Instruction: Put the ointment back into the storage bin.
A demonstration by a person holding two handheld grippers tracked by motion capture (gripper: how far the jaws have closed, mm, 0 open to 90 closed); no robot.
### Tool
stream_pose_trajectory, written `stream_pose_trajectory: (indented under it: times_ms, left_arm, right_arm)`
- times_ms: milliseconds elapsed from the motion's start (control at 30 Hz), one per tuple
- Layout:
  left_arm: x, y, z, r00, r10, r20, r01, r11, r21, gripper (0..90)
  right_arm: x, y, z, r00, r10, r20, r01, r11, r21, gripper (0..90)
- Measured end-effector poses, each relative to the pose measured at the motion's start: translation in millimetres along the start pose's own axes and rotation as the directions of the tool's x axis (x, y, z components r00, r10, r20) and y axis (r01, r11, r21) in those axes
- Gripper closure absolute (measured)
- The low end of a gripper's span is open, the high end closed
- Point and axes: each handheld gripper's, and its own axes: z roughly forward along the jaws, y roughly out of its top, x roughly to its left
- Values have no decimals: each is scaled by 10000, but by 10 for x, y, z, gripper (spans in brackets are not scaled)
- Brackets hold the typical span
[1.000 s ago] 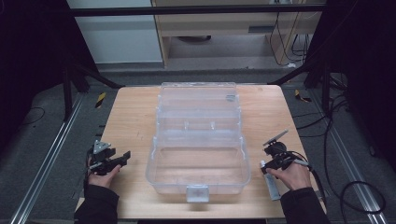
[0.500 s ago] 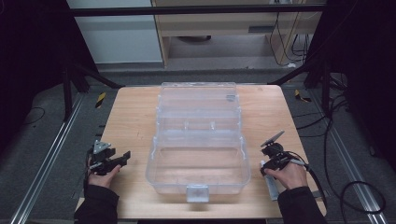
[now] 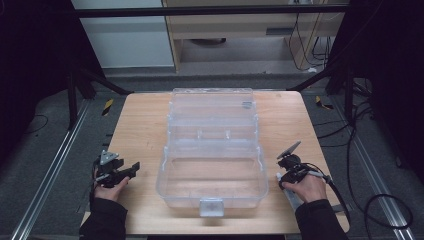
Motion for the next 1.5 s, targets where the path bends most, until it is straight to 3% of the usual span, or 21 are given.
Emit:
stream_pose_trajectory:
  times_ms: [567, 933, 1300, 1500]
  left_arm:
    - [-5, 6, 9, 10000, -28, 0, 28, 10000, 2, 311]
    - [-13, 8, 15, 10000, 19, -28, -19, 10000, 38, 311]
    - [-15, 7, 17, 10000, 63, -8, -63, 10000, 61, 311]
    - [-14, 4, 17, 10000, 62, 10, -62, 10000, 72, 311]
  right_arm:
    - [2, 21, -25, 9999, -109, 32, 108, 9995, 281, 700]
    - [-1, 35, -385, 9987, -515, 29, 516, 9979, -387, 700]
    - [11, 66, -829, 9934, -1144, 79, 1145, 9851, -1284, 701]
    - [57, 78, -972, 9903, -1389, 46, 1382, 9799, -1436, 701]
